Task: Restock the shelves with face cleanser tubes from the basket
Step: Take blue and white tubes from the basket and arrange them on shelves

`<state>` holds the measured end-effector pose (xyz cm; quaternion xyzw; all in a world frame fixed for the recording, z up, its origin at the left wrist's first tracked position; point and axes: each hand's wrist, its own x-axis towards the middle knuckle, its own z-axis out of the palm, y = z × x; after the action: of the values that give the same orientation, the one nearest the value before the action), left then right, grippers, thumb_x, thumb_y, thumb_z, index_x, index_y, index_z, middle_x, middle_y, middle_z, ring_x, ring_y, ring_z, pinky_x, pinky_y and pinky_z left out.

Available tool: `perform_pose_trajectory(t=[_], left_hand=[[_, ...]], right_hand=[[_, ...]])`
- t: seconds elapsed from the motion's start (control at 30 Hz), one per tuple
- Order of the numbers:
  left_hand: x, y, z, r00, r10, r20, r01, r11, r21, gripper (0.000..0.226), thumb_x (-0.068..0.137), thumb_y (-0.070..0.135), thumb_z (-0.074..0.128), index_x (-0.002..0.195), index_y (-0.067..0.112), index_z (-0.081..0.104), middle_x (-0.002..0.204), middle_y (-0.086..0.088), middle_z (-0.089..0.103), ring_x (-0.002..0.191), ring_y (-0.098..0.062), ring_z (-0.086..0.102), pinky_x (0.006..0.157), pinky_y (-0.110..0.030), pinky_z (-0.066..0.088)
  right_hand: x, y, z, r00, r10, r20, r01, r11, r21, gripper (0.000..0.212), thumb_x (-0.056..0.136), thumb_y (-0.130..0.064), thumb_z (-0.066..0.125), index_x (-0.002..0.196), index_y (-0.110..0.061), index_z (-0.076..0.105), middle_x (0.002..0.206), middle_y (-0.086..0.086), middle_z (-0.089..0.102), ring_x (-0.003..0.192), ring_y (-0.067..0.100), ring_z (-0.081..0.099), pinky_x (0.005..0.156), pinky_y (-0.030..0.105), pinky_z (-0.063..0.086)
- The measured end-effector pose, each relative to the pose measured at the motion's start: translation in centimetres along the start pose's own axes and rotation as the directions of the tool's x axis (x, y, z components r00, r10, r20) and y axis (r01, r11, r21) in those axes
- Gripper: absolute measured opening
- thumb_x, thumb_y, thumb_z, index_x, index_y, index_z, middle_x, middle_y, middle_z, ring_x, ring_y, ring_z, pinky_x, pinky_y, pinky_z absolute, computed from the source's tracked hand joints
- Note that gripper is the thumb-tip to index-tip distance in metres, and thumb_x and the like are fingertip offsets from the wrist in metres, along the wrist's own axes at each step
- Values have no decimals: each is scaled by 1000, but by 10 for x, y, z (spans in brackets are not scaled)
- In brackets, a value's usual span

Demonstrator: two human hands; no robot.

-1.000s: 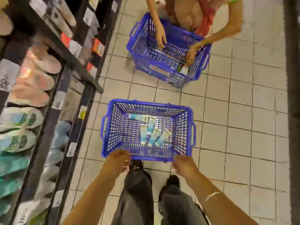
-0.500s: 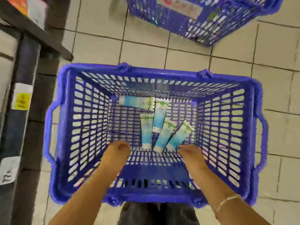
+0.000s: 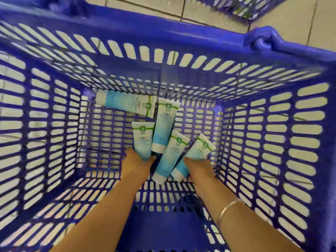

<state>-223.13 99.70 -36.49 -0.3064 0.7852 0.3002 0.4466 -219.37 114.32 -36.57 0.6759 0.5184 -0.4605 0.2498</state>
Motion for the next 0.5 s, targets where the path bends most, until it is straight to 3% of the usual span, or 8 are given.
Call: perform_pose_trajectory(t=[0.13,0.23,0.37,0.43,0.5], left_hand=[[5,-1,1,998,-4,69,3,1000,16,54,78,31,72,119,3,50,114,-15,61,103,-31,59,77,-33,47],[1,0,-13,972,-94,217,139,969,-205,45,77,29,73,113,9,57,105,-12,65,94,-27,62,85,-41,53],[-24,2,-46,942,-112,317,220,918,-330,21,81,14,68,98,9,56,78,-8,60,62,-17,58,53,-28,49],[-46,3,-69,933,-97,347,217,921,-325,13,82,12,68,85,9,56,65,-9,57,47,-17,54,47,-26,44],[-73,2,-93,934,-69,351,192,924,-331,15,82,15,70,82,10,56,62,-8,55,46,-18,51,45,-25,44]], right_hand=[[0,-2,1,998,-22,56,22,1000,-10,30,81,-7,67,108,1,59,111,16,64,104,32,62,90,41,51],[-14,-1,-1,996,-46,75,43,998,42,21,81,-14,67,100,-10,59,98,9,64,88,27,63,82,41,54],[-55,-4,-12,984,-110,144,105,994,36,7,85,-11,62,89,-13,56,76,2,59,64,17,56,52,26,44],[-83,-8,-20,973,-110,204,111,994,9,5,87,-9,59,87,-13,56,74,3,57,63,18,54,51,26,43],[-116,-15,-27,960,-104,259,108,994,0,14,88,-12,60,101,-9,55,81,8,58,66,20,54,55,29,45]])
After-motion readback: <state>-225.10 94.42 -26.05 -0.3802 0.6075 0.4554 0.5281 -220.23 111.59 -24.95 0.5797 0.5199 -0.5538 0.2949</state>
